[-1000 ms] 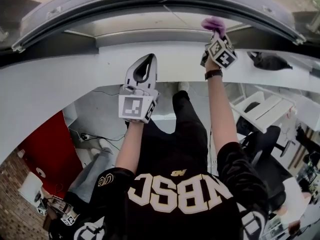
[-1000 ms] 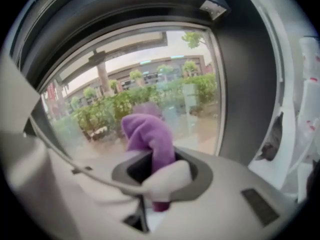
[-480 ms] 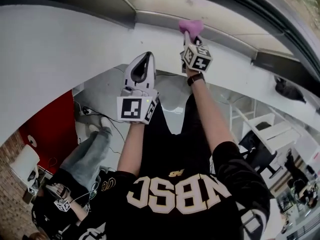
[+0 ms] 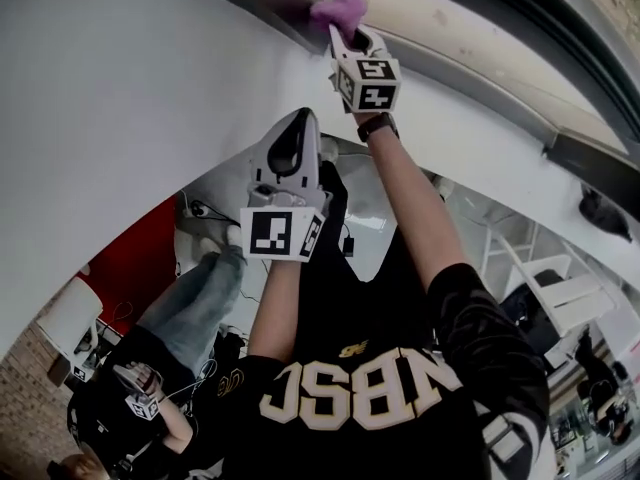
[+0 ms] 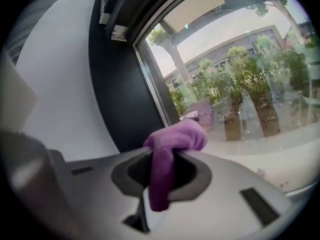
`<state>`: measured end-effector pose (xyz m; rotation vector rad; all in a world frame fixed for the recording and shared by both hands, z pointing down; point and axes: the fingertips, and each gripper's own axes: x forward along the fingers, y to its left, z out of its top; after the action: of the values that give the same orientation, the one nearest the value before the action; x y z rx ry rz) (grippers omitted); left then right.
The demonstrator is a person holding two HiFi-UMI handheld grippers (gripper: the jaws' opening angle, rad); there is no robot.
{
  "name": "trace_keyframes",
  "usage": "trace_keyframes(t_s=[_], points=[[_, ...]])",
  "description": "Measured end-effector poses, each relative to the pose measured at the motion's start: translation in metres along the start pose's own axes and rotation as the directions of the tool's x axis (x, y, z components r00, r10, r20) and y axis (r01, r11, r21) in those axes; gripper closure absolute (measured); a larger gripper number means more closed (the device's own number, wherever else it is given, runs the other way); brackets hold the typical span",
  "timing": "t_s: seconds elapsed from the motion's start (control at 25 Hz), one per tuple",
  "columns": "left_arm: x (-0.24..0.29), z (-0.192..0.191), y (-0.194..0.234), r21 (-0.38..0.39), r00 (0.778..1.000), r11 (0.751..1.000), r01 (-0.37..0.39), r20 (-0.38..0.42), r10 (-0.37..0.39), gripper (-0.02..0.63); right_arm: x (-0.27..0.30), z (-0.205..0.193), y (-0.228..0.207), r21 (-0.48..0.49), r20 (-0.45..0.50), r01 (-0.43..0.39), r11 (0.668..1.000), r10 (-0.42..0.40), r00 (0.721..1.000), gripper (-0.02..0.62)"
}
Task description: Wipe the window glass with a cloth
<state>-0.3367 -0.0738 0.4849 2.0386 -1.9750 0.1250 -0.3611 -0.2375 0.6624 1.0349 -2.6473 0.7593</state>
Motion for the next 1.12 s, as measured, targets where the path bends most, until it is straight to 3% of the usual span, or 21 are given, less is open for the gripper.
trace_keyframes(t_s=[0.28, 0.44, 0.6, 0.72, 0.92, 1.12], points=[[0.029, -0.009, -0.026, -0.016, 0.998, 0.998, 0.063, -0.01, -0.063, 0.586, -0.039, 0.014, -0.073, -0.017, 0.012, 0.103, 0.995, -0.103, 0.995, 0.529], [0.055, -0.024, -0.089, -0.027, 0.992, 0.992, 0.127, -0.016, -0.127, 0.586, -0.11, 0.007, -0.155, 0.004, 0.01, 0.203, 0.979, -0.203, 0.979, 0.529], [0.081, -0.042, -0.174, 0.003, 0.966, 0.966, 0.257, -0.022, -0.257, 0.586, -0.207, 0.011, -0.26, 0.049, 0.036, 0.362, 0.931, -0.364, 0.931, 0.529], [0.092, -0.08, -0.239, 0.056, 0.924, 0.923, 0.38, -0.078, -0.376, 0.586, -0.27, 0.008, -0.323, 0.117, 0.045, 0.428, 0.896, -0.435, 0.899, 0.529], [0.1, -0.11, -0.347, 0.053, 0.856, 0.86, 0.507, -0.149, -0.496, 0.586, -0.371, -0.005, -0.42, 0.243, 0.045, 0.554, 0.796, -0.58, 0.813, 0.529], [0.103, -0.148, -0.408, 0.026, 0.82, 0.829, 0.558, -0.172, -0.546, 0.586, -0.456, -0.014, -0.504, 0.406, 0.027, 0.661, 0.631, -0.731, 0.682, 0.529]])
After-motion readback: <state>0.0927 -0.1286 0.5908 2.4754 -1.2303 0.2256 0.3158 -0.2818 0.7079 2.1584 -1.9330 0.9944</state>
